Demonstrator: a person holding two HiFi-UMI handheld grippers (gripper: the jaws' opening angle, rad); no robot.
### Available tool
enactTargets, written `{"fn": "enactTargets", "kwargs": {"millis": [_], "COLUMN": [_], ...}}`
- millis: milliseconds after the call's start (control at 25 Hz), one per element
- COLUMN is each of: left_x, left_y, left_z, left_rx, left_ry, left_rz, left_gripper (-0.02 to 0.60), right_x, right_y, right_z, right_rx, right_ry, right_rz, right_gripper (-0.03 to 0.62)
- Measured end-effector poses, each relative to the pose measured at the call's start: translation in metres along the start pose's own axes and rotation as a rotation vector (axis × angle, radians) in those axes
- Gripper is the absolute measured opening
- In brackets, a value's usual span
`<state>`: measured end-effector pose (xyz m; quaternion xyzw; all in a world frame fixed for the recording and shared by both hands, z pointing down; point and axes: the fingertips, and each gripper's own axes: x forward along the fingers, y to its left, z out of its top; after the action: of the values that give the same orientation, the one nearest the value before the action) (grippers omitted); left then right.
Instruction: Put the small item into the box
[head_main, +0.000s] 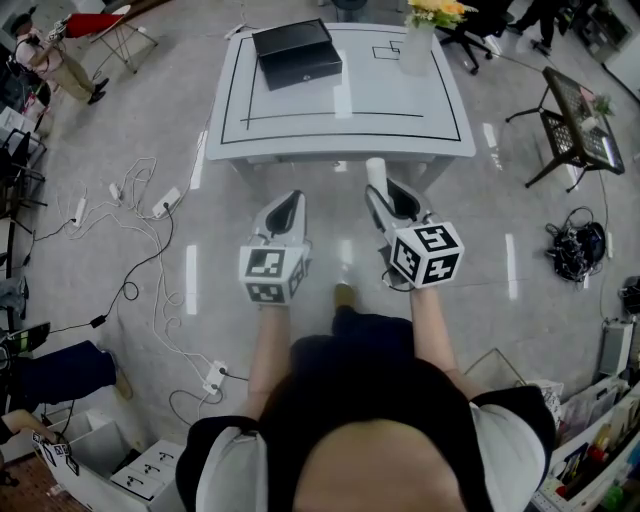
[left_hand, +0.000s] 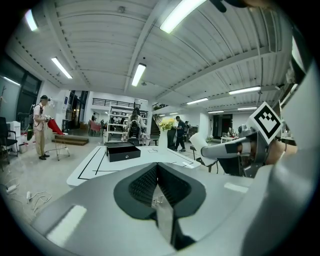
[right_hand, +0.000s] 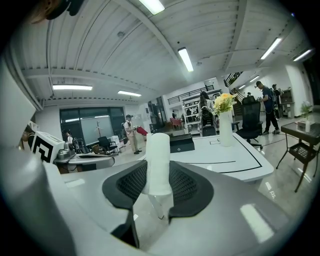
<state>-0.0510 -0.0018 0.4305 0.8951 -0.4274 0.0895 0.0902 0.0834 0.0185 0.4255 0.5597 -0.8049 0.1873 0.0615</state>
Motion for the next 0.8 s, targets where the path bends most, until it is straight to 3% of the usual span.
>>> {"fn": "enactTargets", "kwargs": {"millis": [800], "left_x": [0.042], "left_y": [0.015], "left_z": [0.004], "left_rx": [0.005], "left_ry": [-0.012], "left_rz": [0.022], "left_gripper": [0.009], "right_x": [0.034], "right_y": [-0.031], "right_z": [0.019], "right_rx": [-0.013], "right_ry": [-0.026], "right_rz": [0.019], "right_gripper": [0.137]}}
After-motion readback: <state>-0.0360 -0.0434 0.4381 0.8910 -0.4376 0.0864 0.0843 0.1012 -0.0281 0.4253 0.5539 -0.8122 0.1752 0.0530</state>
